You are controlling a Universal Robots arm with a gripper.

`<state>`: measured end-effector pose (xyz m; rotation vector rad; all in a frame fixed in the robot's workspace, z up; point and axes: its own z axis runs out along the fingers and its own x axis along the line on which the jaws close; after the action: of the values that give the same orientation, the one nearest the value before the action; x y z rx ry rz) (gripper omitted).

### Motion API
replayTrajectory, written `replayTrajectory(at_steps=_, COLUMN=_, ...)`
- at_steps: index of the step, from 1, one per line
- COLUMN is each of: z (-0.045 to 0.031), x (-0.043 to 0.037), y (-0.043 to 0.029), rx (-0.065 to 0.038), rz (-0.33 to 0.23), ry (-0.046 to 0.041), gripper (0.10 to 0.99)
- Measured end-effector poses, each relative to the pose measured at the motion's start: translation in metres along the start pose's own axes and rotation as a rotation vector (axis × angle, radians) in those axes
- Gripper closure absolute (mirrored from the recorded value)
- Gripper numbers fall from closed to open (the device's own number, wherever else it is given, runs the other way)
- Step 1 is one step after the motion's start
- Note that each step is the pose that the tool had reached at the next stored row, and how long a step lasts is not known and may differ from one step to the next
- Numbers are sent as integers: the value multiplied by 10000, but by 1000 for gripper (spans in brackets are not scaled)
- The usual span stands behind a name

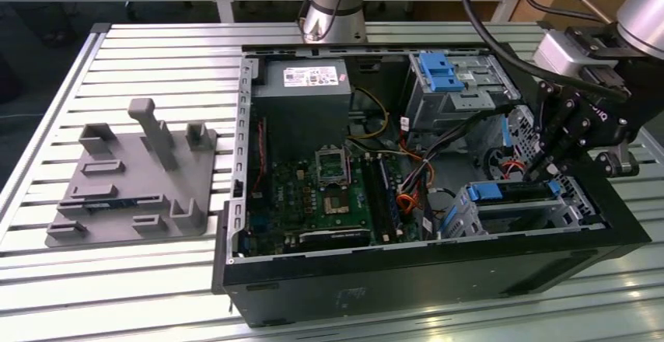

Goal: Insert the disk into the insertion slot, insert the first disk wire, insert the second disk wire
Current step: 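Insert the first disk wire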

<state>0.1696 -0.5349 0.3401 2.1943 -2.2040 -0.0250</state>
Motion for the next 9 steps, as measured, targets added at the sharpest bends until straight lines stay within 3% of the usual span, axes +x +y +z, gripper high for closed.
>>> replayTrajectory(at_steps=9, z=22, x=10, y=-6, rx=0, rz=-1, ry=2, gripper=922)
